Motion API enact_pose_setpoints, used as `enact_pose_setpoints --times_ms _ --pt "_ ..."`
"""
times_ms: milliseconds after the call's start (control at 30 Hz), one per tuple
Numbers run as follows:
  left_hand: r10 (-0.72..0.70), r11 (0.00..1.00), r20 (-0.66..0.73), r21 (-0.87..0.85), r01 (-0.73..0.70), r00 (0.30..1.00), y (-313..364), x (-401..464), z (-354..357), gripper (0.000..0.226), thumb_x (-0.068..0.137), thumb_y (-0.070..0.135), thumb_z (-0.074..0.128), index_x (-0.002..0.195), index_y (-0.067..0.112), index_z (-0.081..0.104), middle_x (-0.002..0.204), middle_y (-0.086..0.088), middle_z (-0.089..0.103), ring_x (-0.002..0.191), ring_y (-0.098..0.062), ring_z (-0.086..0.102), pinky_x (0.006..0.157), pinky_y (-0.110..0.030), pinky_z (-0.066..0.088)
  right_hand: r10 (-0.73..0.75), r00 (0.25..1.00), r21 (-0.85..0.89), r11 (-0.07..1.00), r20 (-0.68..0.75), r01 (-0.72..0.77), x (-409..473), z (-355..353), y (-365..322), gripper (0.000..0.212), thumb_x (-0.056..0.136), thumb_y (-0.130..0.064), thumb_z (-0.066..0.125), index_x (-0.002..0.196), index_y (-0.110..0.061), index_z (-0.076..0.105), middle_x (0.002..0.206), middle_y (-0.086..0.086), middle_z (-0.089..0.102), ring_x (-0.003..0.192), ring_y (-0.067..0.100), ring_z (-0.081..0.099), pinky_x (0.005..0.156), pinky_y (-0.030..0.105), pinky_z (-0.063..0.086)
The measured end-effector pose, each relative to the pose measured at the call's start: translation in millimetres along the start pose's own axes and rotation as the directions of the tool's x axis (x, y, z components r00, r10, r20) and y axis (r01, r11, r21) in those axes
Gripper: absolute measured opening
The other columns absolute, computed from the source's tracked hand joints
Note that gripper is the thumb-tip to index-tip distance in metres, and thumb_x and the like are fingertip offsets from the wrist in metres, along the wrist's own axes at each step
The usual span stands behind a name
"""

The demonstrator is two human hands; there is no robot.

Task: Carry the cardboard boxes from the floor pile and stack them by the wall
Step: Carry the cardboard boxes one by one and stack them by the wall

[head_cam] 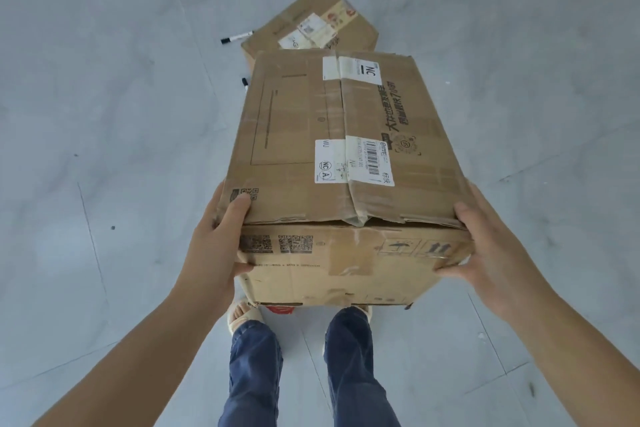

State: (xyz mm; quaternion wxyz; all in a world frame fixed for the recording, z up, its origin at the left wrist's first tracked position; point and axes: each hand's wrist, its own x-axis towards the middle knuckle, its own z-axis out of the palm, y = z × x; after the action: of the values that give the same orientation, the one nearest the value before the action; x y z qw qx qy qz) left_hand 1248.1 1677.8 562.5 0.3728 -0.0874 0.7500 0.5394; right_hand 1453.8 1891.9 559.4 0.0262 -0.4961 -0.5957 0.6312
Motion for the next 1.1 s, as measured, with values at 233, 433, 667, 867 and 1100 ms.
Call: enact_pose_setpoints --times_ms 233,433,667,867,1100 --pt "0.171 0.979 -0.086 -0.096 -0.179 0.982 77.8 -119.8 -61.9 0.02 0.092 0.038 0.055 0.101 0.054 0.062 0.097 0.011 0.072 0.085 -0.013 0.071 0.086 -0.055 0.053 -0.153 0.979 0.137 0.981 0.136 0.135 -90.3 8.2 -108.9 0.04 0.101 -0.026 0.04 0.132 -0.051 0.047 0.123 -0.017 0.063 0.103 0.006 0.066 0.082 0.05 0.056" --pt "0.225 0.918 -0.257 -0.267 -0.293 0.94 83.3 -181.1 -124.5 0.025 0.092 0.032 0.057 0.109 0.049 0.061 0.097 0.014 0.072 0.085 -0.011 0.07 0.063 -0.034 0.058 -0.243 0.95 0.157 0.964 0.195 0.214 -130.3 51.0 -153.1 0.043 0.098 -0.032 0.048 0.133 -0.057 0.043 0.123 -0.023 0.062 0.112 0.01 0.062 0.085 0.057 0.053" --pt "0.196 0.866 -0.373 -0.368 -0.339 0.907 58.7 -218.2 -229.3 0.019 0.093 0.032 0.057 0.107 0.042 0.063 0.09 0.011 0.074 0.072 -0.008 0.071 0.046 -0.026 0.052 -0.228 0.94 0.123 0.972 0.255 0.202 -174.1 152.1 -177.7 0.048 0.096 -0.032 0.053 0.134 -0.058 0.041 0.124 -0.019 0.058 0.104 0.01 0.059 0.084 0.061 0.052" --pt "0.169 0.845 -0.453 -0.391 -0.366 0.875 24.8 -233.5 -355.5 0.019 0.091 0.036 0.057 0.107 0.045 0.062 0.082 0.02 0.072 0.067 -0.003 0.07 0.047 -0.027 0.053 -0.265 0.907 0.053 0.963 0.328 0.262 -217.7 277.0 -178.4 0.046 0.094 -0.033 0.054 0.133 -0.055 0.045 0.131 -0.016 0.056 0.115 0.016 0.056 0.064 0.05 0.056" --pt "0.103 0.81 -0.565 -0.43 -0.398 0.819 -17.9 -258.6 -482.1 0.015 0.092 0.036 0.056 0.104 0.043 0.061 0.075 0.022 0.071 0.062 -0.003 0.069 0.058 -0.033 0.056 -0.251 0.854 -0.065 0.947 0.456 0.313 -269.3 413.5 -181.0 0.039 0.094 -0.036 0.053 0.106 -0.073 0.049 0.112 -0.034 0.057 0.114 0.01 0.054 0.067 0.049 0.056"
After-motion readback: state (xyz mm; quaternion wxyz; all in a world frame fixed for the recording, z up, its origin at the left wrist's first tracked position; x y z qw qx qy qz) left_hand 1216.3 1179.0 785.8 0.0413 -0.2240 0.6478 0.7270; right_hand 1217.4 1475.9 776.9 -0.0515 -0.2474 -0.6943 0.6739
